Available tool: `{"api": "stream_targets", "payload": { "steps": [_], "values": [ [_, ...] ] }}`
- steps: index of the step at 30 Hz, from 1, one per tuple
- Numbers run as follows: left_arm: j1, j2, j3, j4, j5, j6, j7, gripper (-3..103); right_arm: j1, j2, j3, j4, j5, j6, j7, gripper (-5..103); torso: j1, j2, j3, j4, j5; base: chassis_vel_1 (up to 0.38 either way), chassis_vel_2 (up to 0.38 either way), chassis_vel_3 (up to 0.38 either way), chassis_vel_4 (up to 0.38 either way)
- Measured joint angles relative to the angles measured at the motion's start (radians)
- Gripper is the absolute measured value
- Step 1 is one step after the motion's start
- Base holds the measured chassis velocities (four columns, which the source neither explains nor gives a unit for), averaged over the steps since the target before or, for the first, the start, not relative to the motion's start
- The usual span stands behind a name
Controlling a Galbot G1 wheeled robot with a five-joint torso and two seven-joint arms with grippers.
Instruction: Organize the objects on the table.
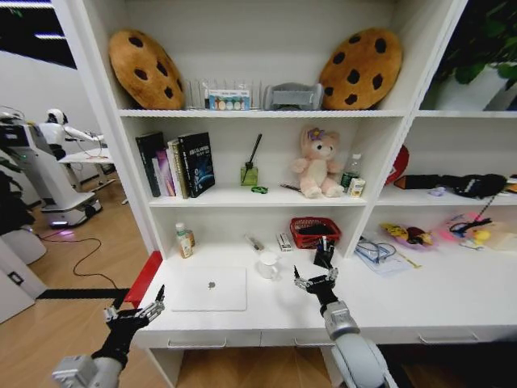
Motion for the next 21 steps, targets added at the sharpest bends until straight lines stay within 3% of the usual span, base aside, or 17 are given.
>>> {"api": "stream_targets", "payload": {
  "steps": [10, 17, 20, 21],
  "values": [
    [0.000, 0.000, 0.000, 0.000, 0.000, 0.000, 0.000, 100, -0.007, -0.007, 0.006, 0.010, 0.002, 0.010, -0.009, 100, 0.000, 0.000, 0.000, 0.0004, -0.0004, 0.103, -0.097, -0.110, 0.097],
    [0.000, 0.000, -0.001, 0.000, 0.000, 0.000, 0.000, 100, -0.003, -0.012, 0.003, 0.020, 0.005, 0.002, -0.011, 100, 0.000, 0.000, 0.000, 0.0006, -0.0012, 0.213, -0.194, -0.225, 0.216],
    [0.000, 0.000, -0.001, 0.000, 0.000, 0.000, 0.000, 100, -0.007, -0.011, 0.003, 0.021, 0.005, 0.002, -0.011, 100, 0.000, 0.000, 0.000, 0.0002, 0.0004, 0.251, -0.261, -0.285, 0.262],
    [0.000, 0.000, 0.000, 0.000, 0.000, 0.000, 0.000, 100, -0.010, -0.012, 0.003, 0.022, 0.005, 0.002, -0.012, 100, 0.000, 0.000, 0.000, 0.0003, -0.0014, 0.275, -0.321, -0.323, 0.332]
  ]
}}
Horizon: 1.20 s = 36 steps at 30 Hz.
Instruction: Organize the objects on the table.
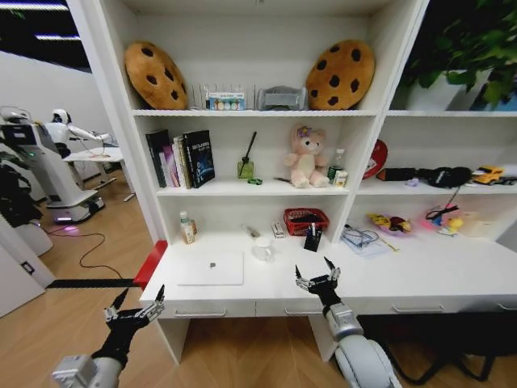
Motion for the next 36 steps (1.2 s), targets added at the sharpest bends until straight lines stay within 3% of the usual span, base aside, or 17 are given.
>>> {"api": "stream_targets", "payload": {
  "steps": [4, 5, 10, 12, 15, 17, 20, 23, 25, 26, 30, 36],
  "values": [
    [0.000, 0.000, 0.000, 0.000, 0.000, 0.000, 0.000, 100, -0.003, -0.002, 0.001, 0.001, 0.001, -0.001, -0.002, 100, 0.000, 0.000, 0.000, -0.0003, 0.0018, 0.324, -0.329, -0.351, 0.342],
    [0.000, 0.000, 0.000, 0.000, 0.000, 0.000, 0.000, 100, -0.004, -0.003, 0.001, 0.005, 0.002, -0.002, -0.004, 100, 0.000, 0.000, 0.000, 0.0001, 0.0000, 0.367, -0.369, -0.380, 0.335],
    [0.000, 0.000, 0.000, 0.000, 0.000, 0.000, 0.000, 100, -0.009, -0.006, 0.001, 0.009, 0.006, -0.004, -0.016, 100, 0.000, 0.000, 0.000, 0.0000, 0.0016, 0.379, -0.357, -0.369, 0.361],
    [0.000, 0.000, 0.000, 0.000, 0.000, 0.000, 0.000, 100, -0.009, -0.018, -0.001, 0.011, 0.019, -0.004, -0.021, 100, -0.001, 0.001, 0.000, -0.0001, 0.0000, 0.366, -0.357, -0.381, 0.376],
    [0.000, 0.000, 0.000, 0.000, 0.000, 0.000, 0.001, 100, -0.003, -0.031, 0.001, 0.011, 0.037, -0.011, -0.024, 100, 0.000, 0.000, 0.000, -0.0002, 0.0020, 0.389, -0.356, -0.383, 0.360],
    [0.000, 0.000, 0.000, 0.000, 0.000, 0.000, 0.000, 100, 0.000, -0.038, 0.002, 0.010, 0.067, -0.007, -0.029, 100, -0.001, 0.000, 0.000, 0.0000, -0.0005, 0.311, -0.351, -0.329, 0.340],
    [0.000, 0.000, 0.000, 0.000, 0.000, 0.000, 0.000, 100, 0.000, -0.039, 0.002, 0.003, 0.094, 0.011, -0.036, 100, 0.000, 0.000, 0.000, 0.0001, 0.0019, 0.355, -0.342, -0.328, 0.350],
    [0.000, 0.000, 0.000, 0.000, 0.000, 0.000, 0.000, 100, -0.005, -0.034, 0.002, -0.008, 0.105, 0.030, -0.036, 100, -0.001, 0.001, -0.001, 0.0005, -0.0005, 0.305, -0.317, -0.298, 0.293],
    [0.000, 0.000, 0.000, 0.000, 0.000, 0.000, 0.000, 100, -0.009, -0.033, 0.002, -0.012, 0.107, 0.035, -0.037, 100, -0.001, 0.001, -0.001, 0.0008, 0.0013, 0.157, -0.128, -0.221, 0.268],
    [0.000, 0.000, 0.000, 0.000, 0.000, 0.000, 0.001, 100, -0.012, -0.032, 0.004, -0.013, 0.106, 0.036, -0.037, 100, -0.001, 0.001, -0.001, -0.0012, 0.0012, 0.157, -0.128, -0.168, 0.106],
    [0.000, 0.000, 0.000, 0.000, 0.000, 0.000, 0.001, 100, -0.015, -0.031, 0.006, -0.014, 0.103, 0.036, -0.037, 100, 0.000, 0.000, 0.000, 0.0007, 0.0010, -0.014, -0.056, -0.003, 0.030],
    [0.000, 0.000, 0.000, 0.000, 0.000, 0.000, 0.001, 100, -0.015, -0.031, 0.007, -0.015, 0.101, 0.036, -0.037, 100, 0.001, -0.001, 0.000, -0.0002, 0.0008, -0.042, 0.070, 0.042, -0.055]
  ]
}}
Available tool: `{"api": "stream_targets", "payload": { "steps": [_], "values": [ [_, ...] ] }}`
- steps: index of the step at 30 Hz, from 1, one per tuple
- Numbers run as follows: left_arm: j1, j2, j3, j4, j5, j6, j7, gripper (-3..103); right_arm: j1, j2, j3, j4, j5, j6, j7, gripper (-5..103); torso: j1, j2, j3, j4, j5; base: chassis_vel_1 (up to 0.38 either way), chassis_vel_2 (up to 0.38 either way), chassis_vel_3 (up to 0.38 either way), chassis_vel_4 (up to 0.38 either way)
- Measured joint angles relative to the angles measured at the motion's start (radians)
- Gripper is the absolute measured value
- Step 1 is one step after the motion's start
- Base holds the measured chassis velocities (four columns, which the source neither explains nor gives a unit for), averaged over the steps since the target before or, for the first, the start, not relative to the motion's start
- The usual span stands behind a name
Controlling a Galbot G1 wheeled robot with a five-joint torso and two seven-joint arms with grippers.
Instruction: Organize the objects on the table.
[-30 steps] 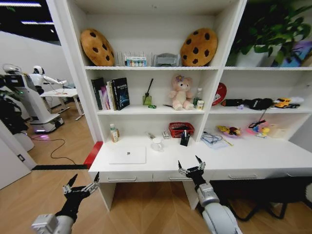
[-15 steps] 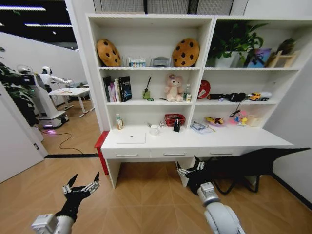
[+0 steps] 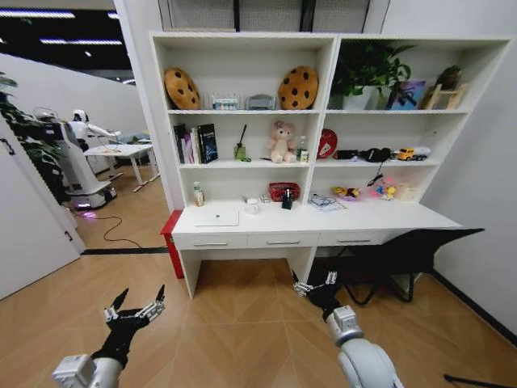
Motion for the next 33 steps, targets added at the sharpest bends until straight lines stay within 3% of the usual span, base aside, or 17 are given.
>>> {"api": "stream_targets", "payload": {
  "steps": [33],
  "values": [
    [0.000, 0.000, 0.000, 0.000, 0.000, 0.000, -0.001, 100, 0.000, 0.000, 0.000, 0.000, -0.002, 0.000, 0.001, 100, -0.001, 0.001, 0.000, 0.0003, 0.0001, 0.000, 0.002, 0.000, -0.004]
  ]
}}
